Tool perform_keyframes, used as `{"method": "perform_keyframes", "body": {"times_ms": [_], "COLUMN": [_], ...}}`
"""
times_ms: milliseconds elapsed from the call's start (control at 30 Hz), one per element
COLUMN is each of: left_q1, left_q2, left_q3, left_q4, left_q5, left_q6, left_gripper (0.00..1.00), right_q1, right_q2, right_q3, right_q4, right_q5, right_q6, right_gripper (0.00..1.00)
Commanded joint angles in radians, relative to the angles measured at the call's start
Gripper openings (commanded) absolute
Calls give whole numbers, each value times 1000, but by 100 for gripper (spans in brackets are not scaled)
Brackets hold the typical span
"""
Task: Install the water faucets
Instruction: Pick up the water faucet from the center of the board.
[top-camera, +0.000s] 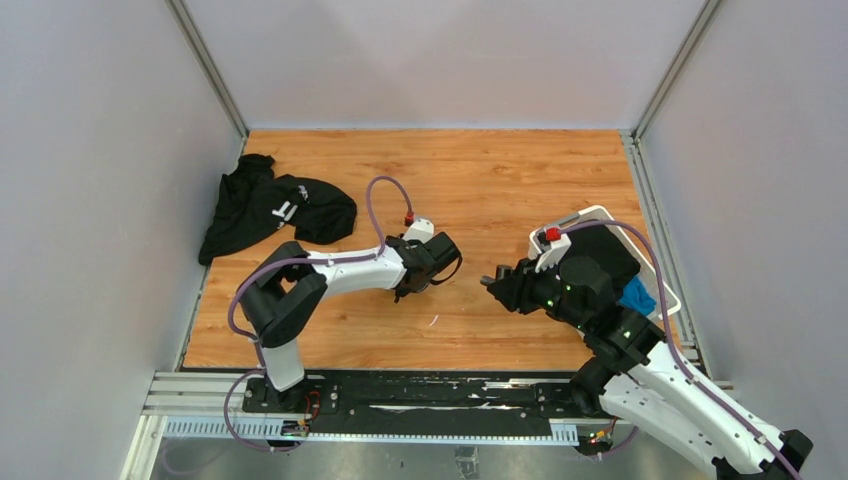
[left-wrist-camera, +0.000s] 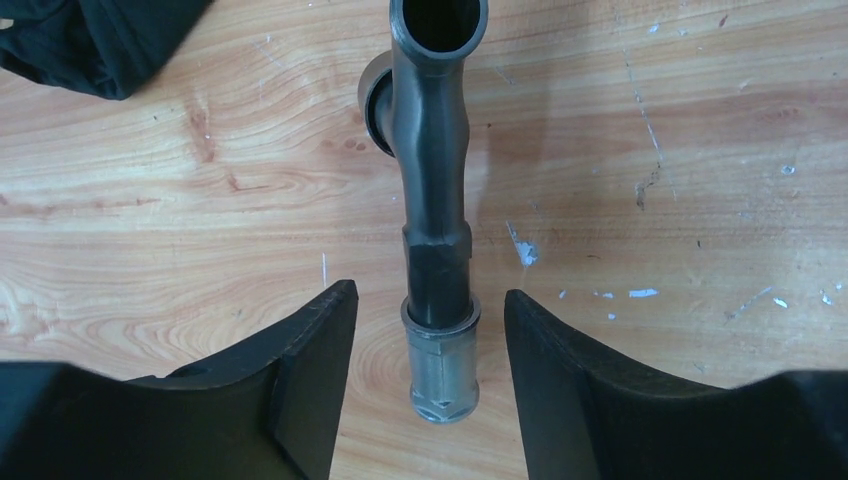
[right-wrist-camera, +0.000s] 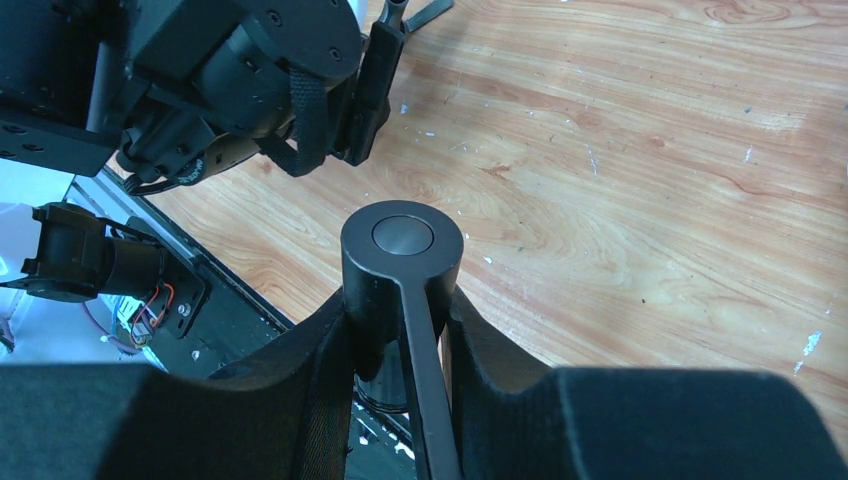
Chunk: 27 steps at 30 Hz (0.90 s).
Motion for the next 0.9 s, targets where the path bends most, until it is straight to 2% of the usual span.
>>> {"method": "perform_keyframes", "body": {"times_ms": [0, 333, 567, 667, 867], "left_q1": [-1, 37, 56, 57, 57], "left_q2": [33, 29, 26, 36, 31], "left_q3": [32, -13, -36, -29, -33], "left_q4": [-5, 60, 76, 66, 43], "left_q5": [-55, 54, 92, 99, 109], "left_q6": [-21, -7, -8, -7, -23], "left_gripper": [58, 52, 44, 37, 49], "right_q1": [6, 7, 6, 6, 6], "right_q2": [-11, -6, 7, 15, 28], "right_q3": [15, 18, 14, 16, 15], "right_q4": [30, 19, 26, 25, 24], "right_q5": [-6, -6, -7, -9, -14], "right_q6": [13, 13, 16, 18, 18], "right_gripper": [0, 0, 0, 0, 0]}}
